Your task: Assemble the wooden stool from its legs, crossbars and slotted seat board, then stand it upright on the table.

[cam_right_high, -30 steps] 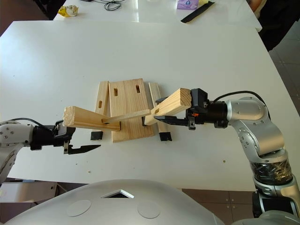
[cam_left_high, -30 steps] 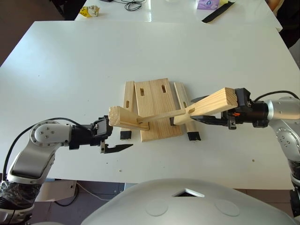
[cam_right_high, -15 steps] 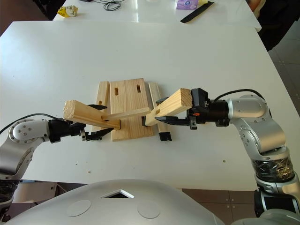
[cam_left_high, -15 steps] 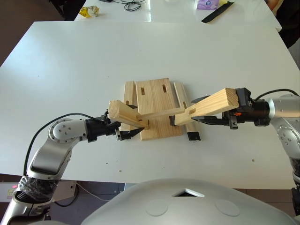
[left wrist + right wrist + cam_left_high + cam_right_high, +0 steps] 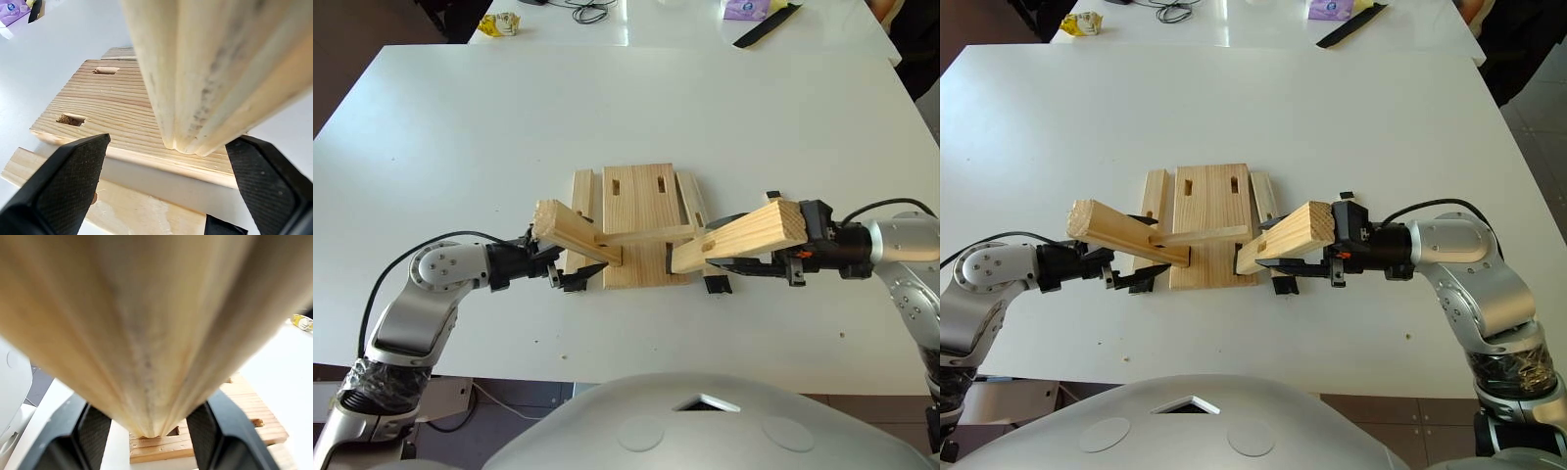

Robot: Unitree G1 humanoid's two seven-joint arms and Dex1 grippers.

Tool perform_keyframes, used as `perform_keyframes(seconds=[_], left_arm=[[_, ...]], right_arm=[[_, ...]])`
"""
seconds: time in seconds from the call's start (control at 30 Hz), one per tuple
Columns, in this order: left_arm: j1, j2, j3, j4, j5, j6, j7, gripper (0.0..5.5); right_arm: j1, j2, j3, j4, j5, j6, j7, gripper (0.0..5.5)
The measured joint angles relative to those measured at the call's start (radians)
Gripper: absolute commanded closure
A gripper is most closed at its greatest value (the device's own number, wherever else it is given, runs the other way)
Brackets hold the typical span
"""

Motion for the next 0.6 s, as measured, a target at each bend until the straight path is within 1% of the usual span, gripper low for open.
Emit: perform_keyframes(seconds=[0.3,0.6], left_arm=[[-0.008,0.003,-0.003,0.018,0.014,-0.021,-0.012,1.22],[-0.044,0.003,-0.014,0.044,0.023,-0.037,-0.042,1.22]], right_arm=[[-0.114,-0.001,0.006,0.121,-0.042,-0.018,0.023,3.47],[-0.143,0.021,0.034,0.148,-0.07,-0.047,0.025,3.47]])
